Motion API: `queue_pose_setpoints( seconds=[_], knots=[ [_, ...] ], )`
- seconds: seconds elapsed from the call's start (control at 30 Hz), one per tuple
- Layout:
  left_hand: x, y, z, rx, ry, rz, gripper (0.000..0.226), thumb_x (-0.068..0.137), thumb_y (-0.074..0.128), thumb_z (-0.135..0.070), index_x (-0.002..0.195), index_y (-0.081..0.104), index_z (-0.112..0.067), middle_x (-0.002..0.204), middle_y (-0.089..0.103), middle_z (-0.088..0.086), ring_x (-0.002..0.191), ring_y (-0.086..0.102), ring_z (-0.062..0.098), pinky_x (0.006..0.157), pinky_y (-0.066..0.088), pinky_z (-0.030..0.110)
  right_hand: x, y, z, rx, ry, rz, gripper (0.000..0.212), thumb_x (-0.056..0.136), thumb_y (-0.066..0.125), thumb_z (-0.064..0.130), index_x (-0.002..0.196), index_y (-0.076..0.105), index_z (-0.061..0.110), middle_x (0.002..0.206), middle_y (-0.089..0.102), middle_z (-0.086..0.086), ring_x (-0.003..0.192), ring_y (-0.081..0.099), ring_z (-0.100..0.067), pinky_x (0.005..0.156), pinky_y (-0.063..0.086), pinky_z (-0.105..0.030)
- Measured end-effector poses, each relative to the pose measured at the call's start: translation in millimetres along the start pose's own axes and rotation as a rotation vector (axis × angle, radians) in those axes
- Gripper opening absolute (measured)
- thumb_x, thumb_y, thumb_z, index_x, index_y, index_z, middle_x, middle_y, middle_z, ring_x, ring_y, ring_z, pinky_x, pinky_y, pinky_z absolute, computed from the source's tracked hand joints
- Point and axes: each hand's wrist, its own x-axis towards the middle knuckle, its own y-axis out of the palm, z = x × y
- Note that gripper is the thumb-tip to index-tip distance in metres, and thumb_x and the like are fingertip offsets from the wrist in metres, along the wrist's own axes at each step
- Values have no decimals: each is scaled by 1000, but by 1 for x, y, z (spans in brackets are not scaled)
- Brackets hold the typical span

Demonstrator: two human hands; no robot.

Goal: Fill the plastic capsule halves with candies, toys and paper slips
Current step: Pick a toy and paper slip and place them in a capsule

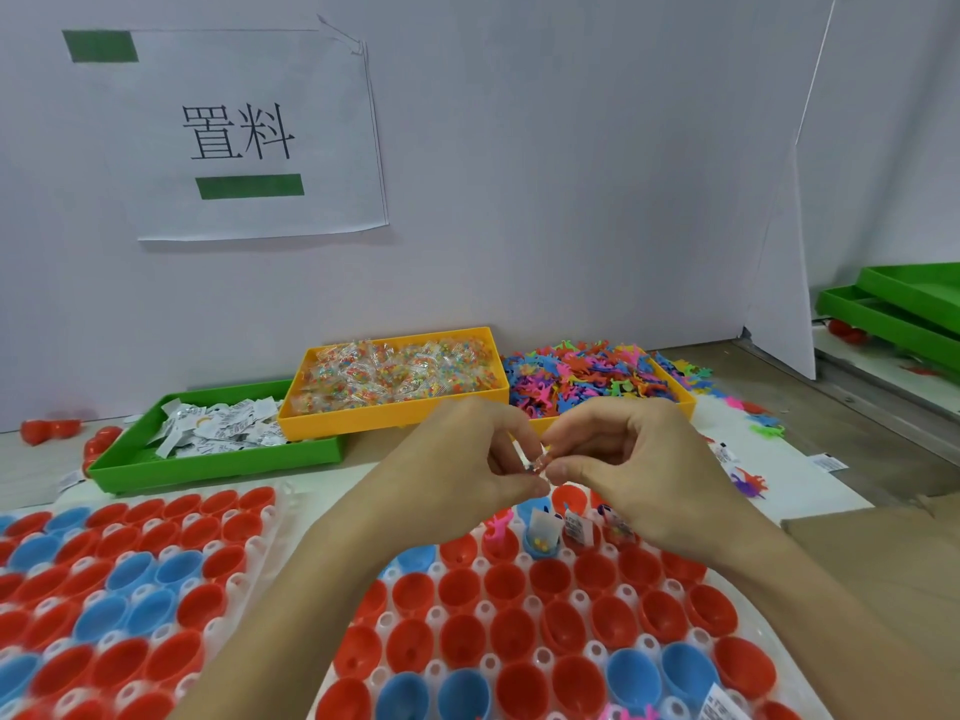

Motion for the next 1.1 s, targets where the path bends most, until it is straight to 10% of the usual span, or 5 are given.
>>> queue_pose_setpoints(
  seconds=[0.33, 0.73, 1.1],
  knots=[
    [1, 1, 1, 58, 0, 19, 10, 84, 76, -33, 84, 81, -23, 68, 65, -3, 57, 46, 6, 52, 36, 21, -1, 2, 3, -9, -11, 33, 32, 77, 79, -7, 79, 78, 25, 78, 77, 7, 75, 74, -5, 71, 55, -13],
    [-3, -10, 4, -36, -146, 62, 3, 91, 70, -17, 90, 68, -19, 72, 73, 4, 67, 70, 20, 74, 58, 44, 4, -14, -11, -83, -23, -116, 21, 90, 69, 0, 95, 75, 20, 80, 75, 2, 72, 73, -12, 74, 61, -27],
    [-4, -4, 5, -16, -342, 24, 6, 78, 79, -21, 74, 75, -22, 70, 72, -3, 55, 59, 3, 53, 45, 16, 6, -19, -16, -123, -28, -159, 26, 91, 67, 1, 94, 75, 25, 80, 75, 5, 72, 73, -8, 71, 59, -22]
  ],
)
